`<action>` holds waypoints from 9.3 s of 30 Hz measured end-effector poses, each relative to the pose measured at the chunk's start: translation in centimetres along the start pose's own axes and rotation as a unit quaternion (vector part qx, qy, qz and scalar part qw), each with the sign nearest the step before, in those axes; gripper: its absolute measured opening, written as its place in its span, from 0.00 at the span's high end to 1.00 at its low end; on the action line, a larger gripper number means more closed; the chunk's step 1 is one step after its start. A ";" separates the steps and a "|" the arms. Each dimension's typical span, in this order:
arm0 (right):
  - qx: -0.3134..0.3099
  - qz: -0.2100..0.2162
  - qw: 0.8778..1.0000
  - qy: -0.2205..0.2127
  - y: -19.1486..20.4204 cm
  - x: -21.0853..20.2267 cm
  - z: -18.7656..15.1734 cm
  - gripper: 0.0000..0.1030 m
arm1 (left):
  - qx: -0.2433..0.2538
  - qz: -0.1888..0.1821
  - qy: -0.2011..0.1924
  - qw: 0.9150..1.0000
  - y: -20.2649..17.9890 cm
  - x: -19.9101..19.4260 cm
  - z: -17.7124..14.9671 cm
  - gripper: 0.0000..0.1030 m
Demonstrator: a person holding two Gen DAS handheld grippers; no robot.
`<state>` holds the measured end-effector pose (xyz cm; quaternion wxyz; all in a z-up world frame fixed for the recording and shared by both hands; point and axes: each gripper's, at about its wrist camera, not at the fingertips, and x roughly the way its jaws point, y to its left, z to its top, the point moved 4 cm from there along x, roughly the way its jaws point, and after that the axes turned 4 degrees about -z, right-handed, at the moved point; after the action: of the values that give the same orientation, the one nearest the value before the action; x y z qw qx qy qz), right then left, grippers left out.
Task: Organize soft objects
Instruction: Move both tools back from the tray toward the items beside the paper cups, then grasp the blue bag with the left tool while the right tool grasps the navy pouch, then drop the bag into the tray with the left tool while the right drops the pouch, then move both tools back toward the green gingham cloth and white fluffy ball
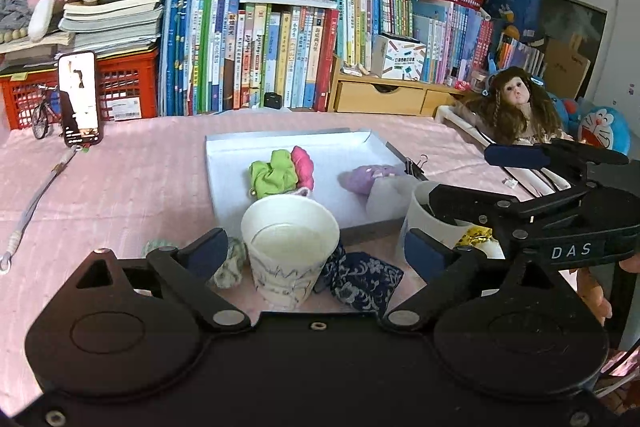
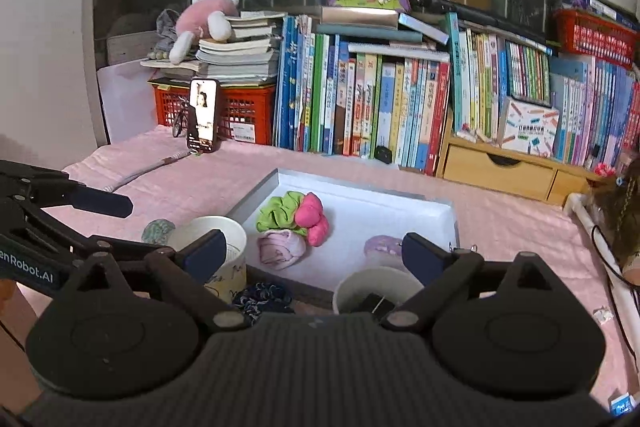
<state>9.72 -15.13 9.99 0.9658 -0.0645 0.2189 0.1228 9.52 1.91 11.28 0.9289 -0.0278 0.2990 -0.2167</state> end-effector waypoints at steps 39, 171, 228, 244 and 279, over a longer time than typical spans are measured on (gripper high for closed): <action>-0.061 -0.047 0.997 -0.033 5.4 4.0 -10.2 0.15 | -0.047 0.181 -0.033 0.982 8.9 1.3 -12.5 0.17; 0.154 -0.015 0.985 0.082 -9.9 15.2 5.5 0.75 | -0.081 0.080 0.114 0.987 5.9 21.0 12.4 0.69; 0.083 0.006 0.984 0.159 -7.6 15.9 4.2 0.28 | -0.056 0.048 0.137 0.988 4.3 18.8 10.5 0.39; 0.018 0.010 0.999 0.045 -4.9 5.5 4.0 0.15 | 0.014 0.006 0.038 0.999 -0.7 7.7 7.7 0.25; -0.009 -0.070 0.997 -0.038 -4.9 -4.2 -7.8 0.00 | -0.046 0.128 -0.067 0.988 6.0 -2.7 -5.6 0.18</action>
<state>4.21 -22.06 5.17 0.9790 -0.0838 0.1763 0.0590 6.71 8.90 7.06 0.9646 -0.0461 0.2470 -0.0795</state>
